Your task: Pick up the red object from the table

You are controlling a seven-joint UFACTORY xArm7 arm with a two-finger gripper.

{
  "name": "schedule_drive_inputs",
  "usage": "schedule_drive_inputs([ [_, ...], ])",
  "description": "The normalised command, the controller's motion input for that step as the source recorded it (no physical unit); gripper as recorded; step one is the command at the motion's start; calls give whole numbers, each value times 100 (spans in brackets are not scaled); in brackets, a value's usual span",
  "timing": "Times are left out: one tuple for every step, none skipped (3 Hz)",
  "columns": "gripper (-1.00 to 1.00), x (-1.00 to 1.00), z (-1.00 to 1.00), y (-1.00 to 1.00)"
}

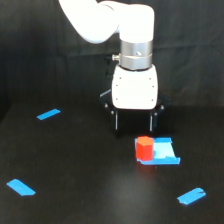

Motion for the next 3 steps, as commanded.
schedule_drive_inputs([
  [95, 14, 3, -74],
  [93, 12, -27, -67],
  [97, 1, -28, -56],
])
